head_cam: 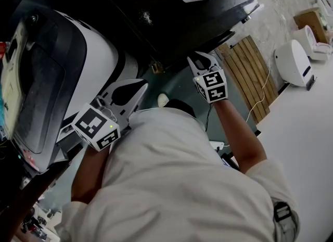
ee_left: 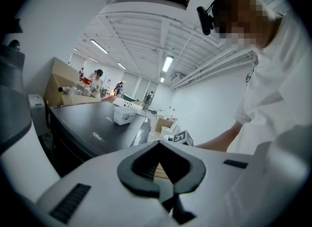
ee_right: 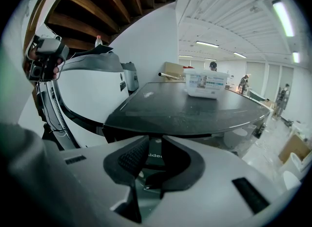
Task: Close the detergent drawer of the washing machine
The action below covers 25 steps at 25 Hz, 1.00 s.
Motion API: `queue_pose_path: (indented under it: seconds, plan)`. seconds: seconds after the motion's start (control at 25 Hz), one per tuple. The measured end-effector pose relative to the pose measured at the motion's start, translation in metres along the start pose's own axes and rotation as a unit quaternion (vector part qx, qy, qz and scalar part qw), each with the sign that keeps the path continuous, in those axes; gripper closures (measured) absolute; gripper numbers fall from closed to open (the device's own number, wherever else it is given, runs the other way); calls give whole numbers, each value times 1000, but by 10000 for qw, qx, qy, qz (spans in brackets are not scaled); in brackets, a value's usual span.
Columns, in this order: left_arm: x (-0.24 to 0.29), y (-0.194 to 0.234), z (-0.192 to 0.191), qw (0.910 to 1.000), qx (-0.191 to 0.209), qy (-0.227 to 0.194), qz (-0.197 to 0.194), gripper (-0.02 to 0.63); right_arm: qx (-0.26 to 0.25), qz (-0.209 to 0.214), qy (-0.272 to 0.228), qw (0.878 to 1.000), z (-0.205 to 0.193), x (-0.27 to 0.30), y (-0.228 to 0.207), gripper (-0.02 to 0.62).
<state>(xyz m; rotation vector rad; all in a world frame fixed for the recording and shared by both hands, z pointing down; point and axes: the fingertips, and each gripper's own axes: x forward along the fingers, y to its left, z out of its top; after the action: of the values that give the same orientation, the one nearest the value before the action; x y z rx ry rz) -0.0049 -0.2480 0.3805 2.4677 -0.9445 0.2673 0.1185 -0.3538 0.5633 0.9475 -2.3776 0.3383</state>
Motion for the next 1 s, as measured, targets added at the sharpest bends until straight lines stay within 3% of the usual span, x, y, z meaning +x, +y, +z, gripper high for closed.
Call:
queue_pose_path:
  seconds: [1.0]
  plan:
    - [5,0,-1,9999,-29,93,-51,612,146,-104,-230,9996,4,5,-2,509]
